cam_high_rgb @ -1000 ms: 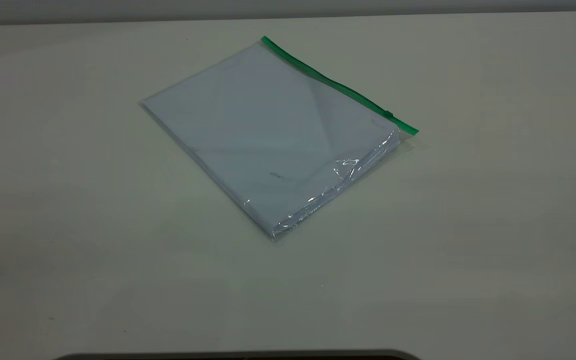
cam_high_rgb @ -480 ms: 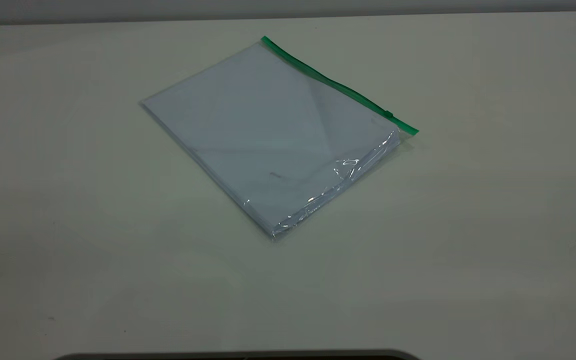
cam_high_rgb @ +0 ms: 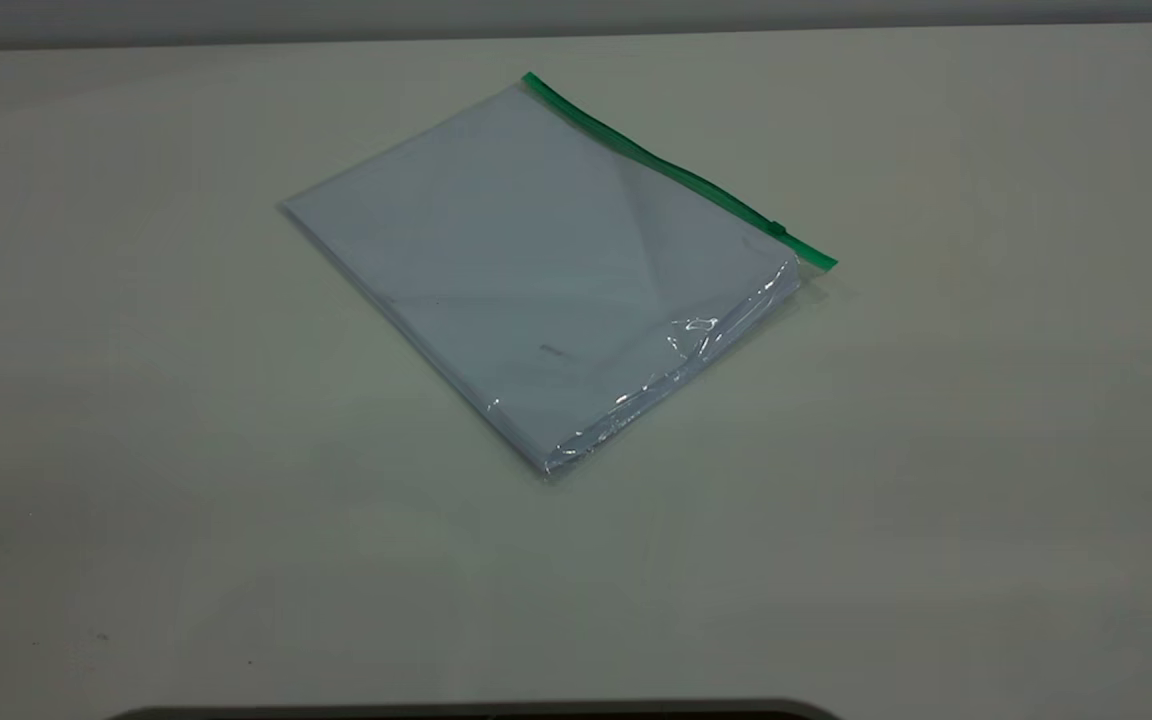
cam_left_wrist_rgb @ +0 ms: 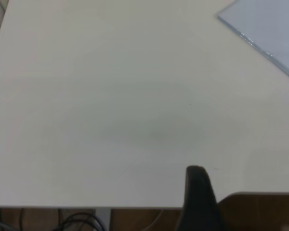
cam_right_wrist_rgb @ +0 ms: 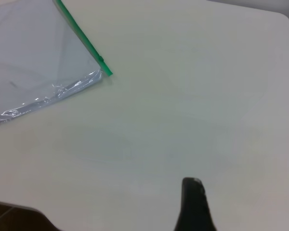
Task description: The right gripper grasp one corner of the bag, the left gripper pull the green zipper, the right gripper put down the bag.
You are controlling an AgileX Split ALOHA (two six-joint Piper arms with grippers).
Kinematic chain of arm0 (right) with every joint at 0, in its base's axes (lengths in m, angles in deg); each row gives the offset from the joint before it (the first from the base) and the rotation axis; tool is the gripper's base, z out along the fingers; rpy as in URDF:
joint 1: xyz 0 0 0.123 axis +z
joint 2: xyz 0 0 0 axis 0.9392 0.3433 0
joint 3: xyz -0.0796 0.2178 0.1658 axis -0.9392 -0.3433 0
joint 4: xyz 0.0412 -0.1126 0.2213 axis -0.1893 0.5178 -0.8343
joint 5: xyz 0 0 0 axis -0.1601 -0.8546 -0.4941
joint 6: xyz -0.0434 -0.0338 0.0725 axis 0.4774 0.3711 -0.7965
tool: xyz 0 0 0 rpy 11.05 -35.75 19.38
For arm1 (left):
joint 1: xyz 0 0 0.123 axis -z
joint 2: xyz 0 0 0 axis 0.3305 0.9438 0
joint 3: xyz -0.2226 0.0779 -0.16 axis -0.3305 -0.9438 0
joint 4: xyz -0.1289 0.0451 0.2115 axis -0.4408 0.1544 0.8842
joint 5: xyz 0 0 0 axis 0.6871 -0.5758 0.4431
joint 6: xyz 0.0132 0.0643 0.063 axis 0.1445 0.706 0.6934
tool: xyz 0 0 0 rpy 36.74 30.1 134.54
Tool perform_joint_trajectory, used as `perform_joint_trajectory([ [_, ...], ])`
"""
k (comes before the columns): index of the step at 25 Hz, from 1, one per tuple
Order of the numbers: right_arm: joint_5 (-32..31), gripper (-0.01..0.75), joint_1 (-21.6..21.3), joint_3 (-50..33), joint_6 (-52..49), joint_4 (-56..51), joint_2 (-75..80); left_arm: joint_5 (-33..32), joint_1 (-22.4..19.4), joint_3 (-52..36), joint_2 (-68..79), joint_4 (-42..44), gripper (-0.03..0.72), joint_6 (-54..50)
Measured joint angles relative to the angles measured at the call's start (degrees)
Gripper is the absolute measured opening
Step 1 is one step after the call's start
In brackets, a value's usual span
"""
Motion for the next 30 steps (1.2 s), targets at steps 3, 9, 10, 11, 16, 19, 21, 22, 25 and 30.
perform_joint_trajectory([
  [3, -0.38, 0.570, 0.00, 0.00, -1.41, 0.29, 0.00, -0.71, 0.00, 0.59, 1.50, 0.19, 0.579, -1.93],
  [9, -3.21, 0.570, 0.00, 3.97, -3.40, 2.25, 1.57, -0.78, 0.00, 8.87, 14.39, 0.82, 0.579, -2.85],
  [10, -3.21, 0.570, 0.00, 4.70, -3.91, 2.25, 2.73, -0.59, 0.00, 10.83, 17.01, 0.82, 0.579, -2.85],
  [11, -3.13, 0.570, 0.00, 5.47, -4.42, 2.25, 4.18, -0.25, 0.00, 12.70, 20.32, 1.25, 0.579, -2.85],
  [16, 1.47, 0.570, 0.00, 7.00, -5.61, 2.07, 14.29, 3.16, 0.00, 20.19, 36.95, 1.31, 0.579, -2.85],
  [19, 3.79, 0.570, 0.00, 7.82, -5.95, 0.79, 22.42, 6.03, 0.00, 24.22, 45.81, 1.31, 0.579, -2.48],
  [21, 5.32, 0.570, 0.00, 8.09, -6.00, -0.01, 28.06, 8.50, 0.00, 26.74, 50.86, 1.31, 0.579, -1.28],
  [22, 6.17, 0.570, 0.00, 8.13, -6.00, -0.25, 30.72, 9.97, 0.00, 27.81, 53.47, 1.31, 0.579, -0.57],
  [25, 9.51, 0.570, 0.00, 8.13, -6.00, -1.79, 37.55, 13.51, 0.00, 30.46, 60.37, 1.31, 0.579, 0.81],
  [30, 17.84, 0.570, 0.00, 8.13, -5.26, -7.24, 47.22, 22.75, 0.00, 33.42, 70.94, -1.85, 0.579, 2.24],
])
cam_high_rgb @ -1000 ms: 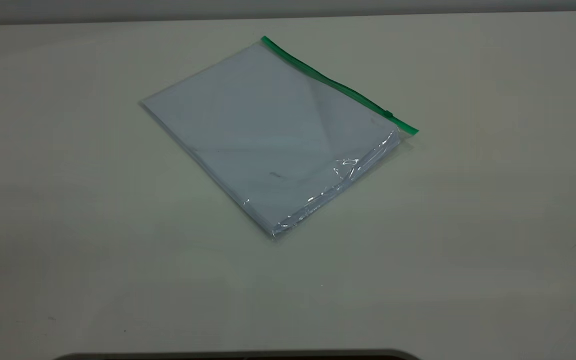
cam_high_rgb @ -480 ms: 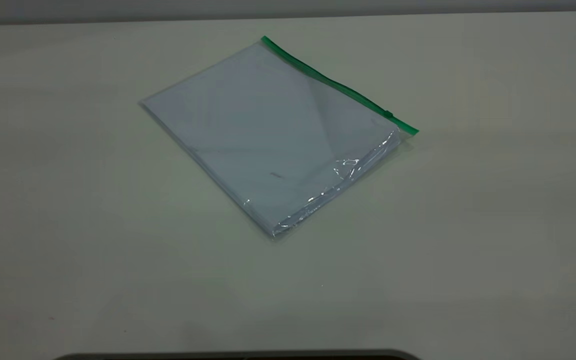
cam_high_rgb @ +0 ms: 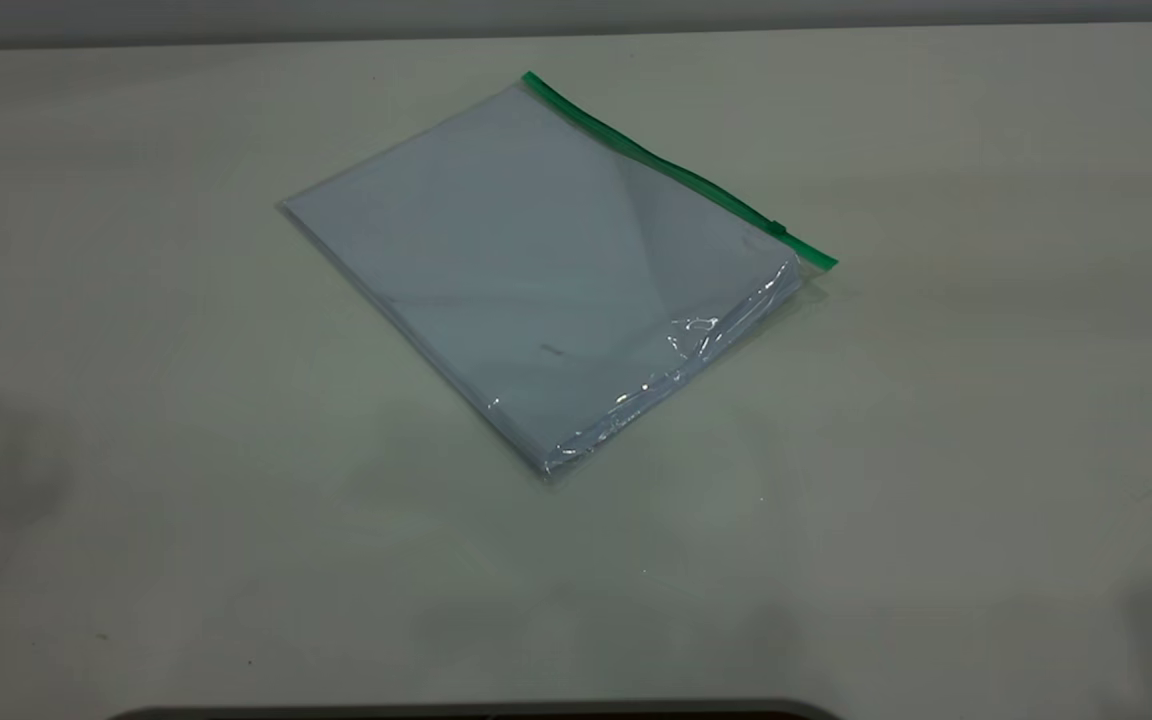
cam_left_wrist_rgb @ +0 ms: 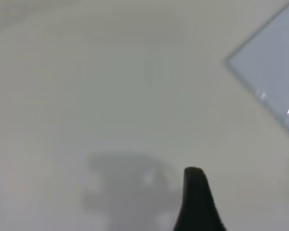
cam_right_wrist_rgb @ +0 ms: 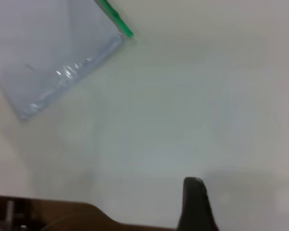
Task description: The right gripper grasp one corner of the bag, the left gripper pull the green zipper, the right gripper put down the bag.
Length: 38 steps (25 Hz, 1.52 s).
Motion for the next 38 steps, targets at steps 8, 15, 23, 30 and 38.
perform_joint_trajectory([
  [8, 12.40, 0.570, 0.00, 0.00, 13.77, -12.42, 17.68, 5.92, 0.00, 11.43, 18.83, -10.88, 0.579, 12.65],
  [15, 19.56, 0.570, 0.01, 0.47, 30.53, -27.11, 33.83, 2.15, 0.51, 19.11, 31.04, -14.81, 0.579, 28.32],
  [23, 20.90, 0.570, 0.06, 4.86, 58.90, -55.19, 52.52, 1.54, 2.79, 22.07, 38.02, -15.57, 0.579, 30.72],
  [30, 15.87, 0.570, 0.06, 12.75, 75.75, -73.87, 67.14, 1.55, 6.55, 22.20, 42.44, -16.06, 0.579, 33.12],
  [38, 12.41, 0.570, 0.06, 20.81, 82.96, -81.28, 81.26, 3.21, 7.31, 22.20, 43.80, -17.40, 0.579, 33.25],
])
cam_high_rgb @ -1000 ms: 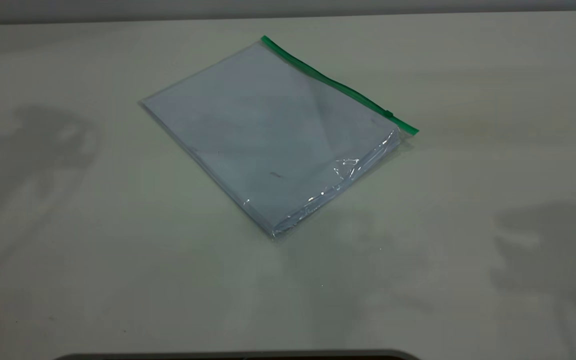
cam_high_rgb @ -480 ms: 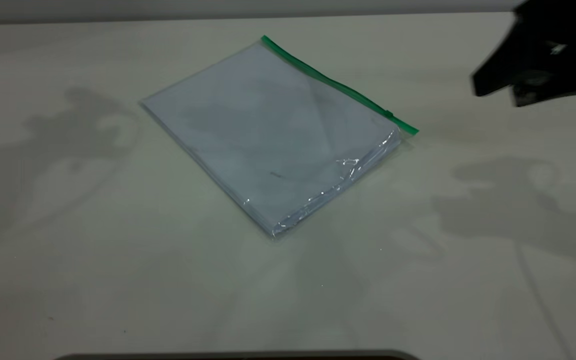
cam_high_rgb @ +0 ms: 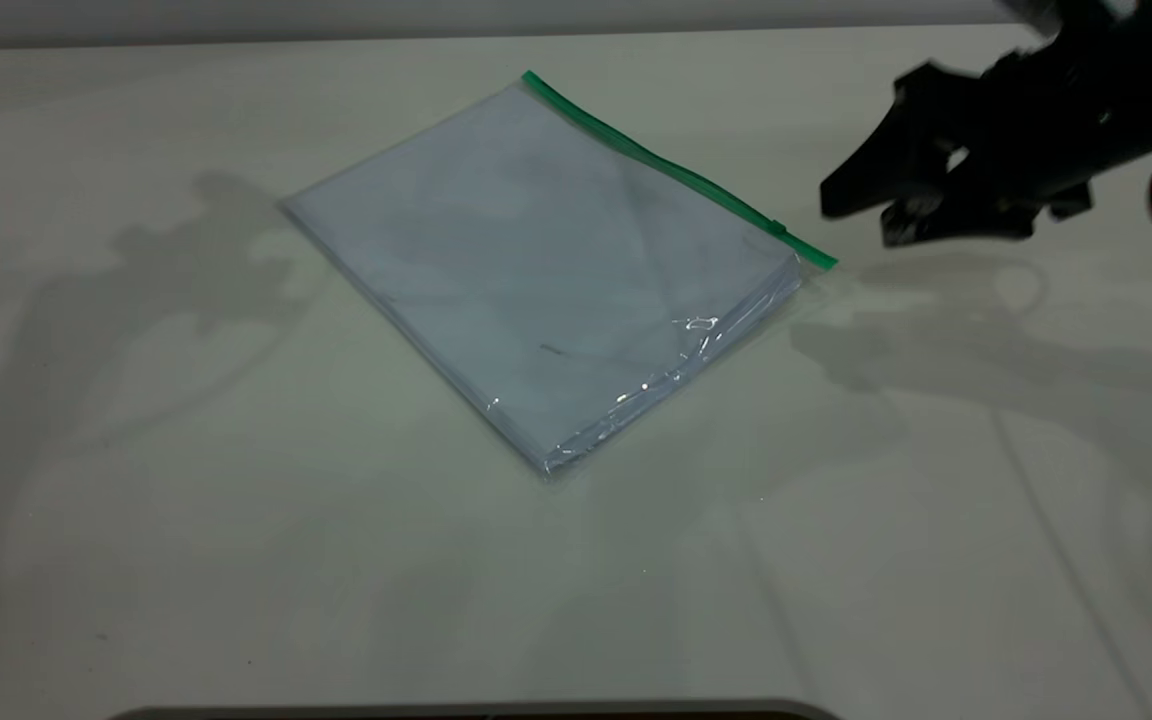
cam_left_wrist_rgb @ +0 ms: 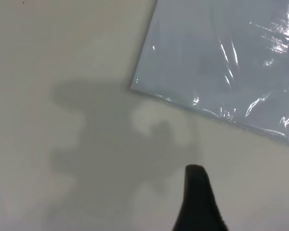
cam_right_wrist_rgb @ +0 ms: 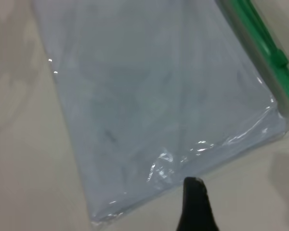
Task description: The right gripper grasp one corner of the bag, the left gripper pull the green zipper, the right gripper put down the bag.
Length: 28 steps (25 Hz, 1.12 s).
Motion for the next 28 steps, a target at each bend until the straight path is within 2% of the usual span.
perform_joint_trajectory([
  [12, -3.61, 0.570, 0.00, 11.14, 3.53, -2.87, 13.62, 1.44, 0.02, 0.00, 0.14, -0.24, 0.579, 0.32],
  [23, -3.74, 0.570, -0.20, 12.33, 3.68, -4.24, 16.11, 1.44, 0.02, 0.00, 0.14, -0.25, 0.579, 0.32],
  [28, -5.06, 0.570, -2.79, 12.33, -1.68, 0.80, 16.11, 1.44, 0.02, 0.04, 0.14, -0.25, 0.579, 0.32],
])
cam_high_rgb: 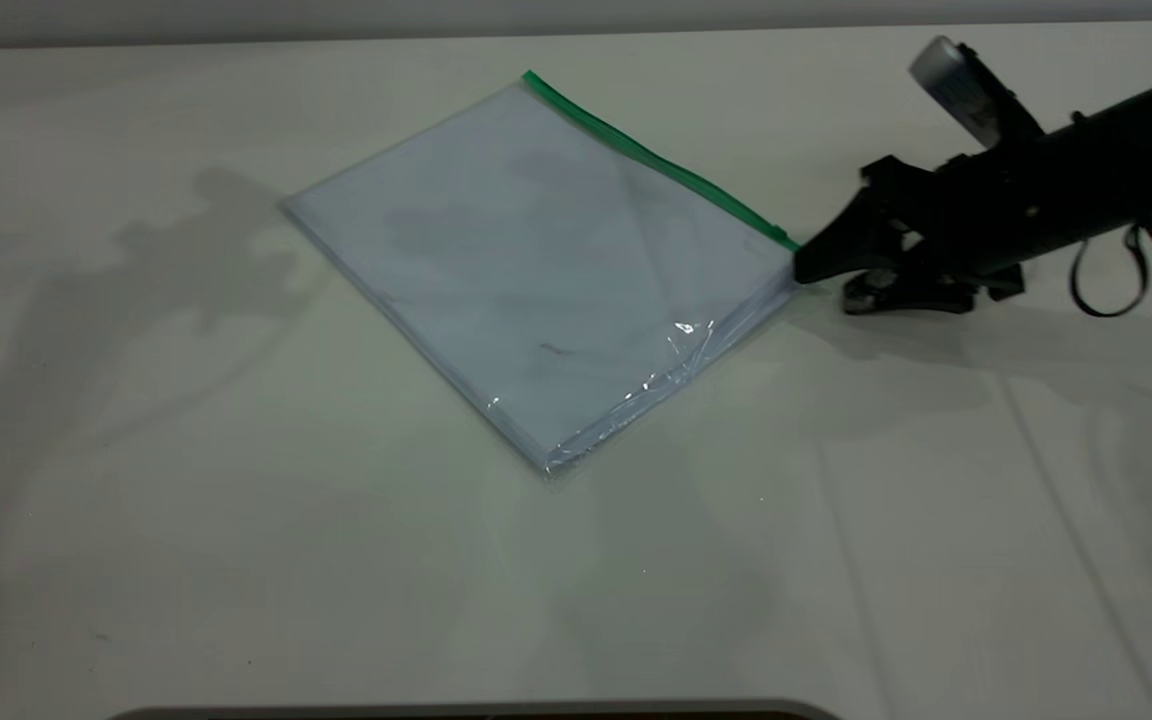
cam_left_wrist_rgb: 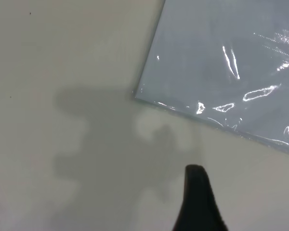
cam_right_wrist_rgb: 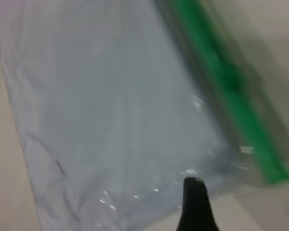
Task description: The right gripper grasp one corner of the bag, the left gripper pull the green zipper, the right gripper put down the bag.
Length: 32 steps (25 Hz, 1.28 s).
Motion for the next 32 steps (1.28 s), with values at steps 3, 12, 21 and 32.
perform_joint_trajectory([
  [3, -0.34, 0.570, -1.19, 0.09, -1.52, 2.25, 0.00, 0.87, 0.00, 0.00, 0.00, 0.00, 0.579, 0.00],
  [12, -1.29, 0.570, 2.12, 0.22, 5.67, -4.49, 0.63, 1.73, 0.00, 0.02, 0.00, 0.00, 0.579, 0.00],
  [21, -2.73, 0.559, 5.04, 1.79, 10.46, -10.25, 3.08, 1.73, 0.00, 0.02, 0.00, 0.00, 0.579, -0.11],
  [32, -5.53, 0.132, 6.13, 4.12, 9.67, -10.25, 3.54, 2.17, 0.00, 0.02, 0.00, 0.00, 0.579, -0.06],
])
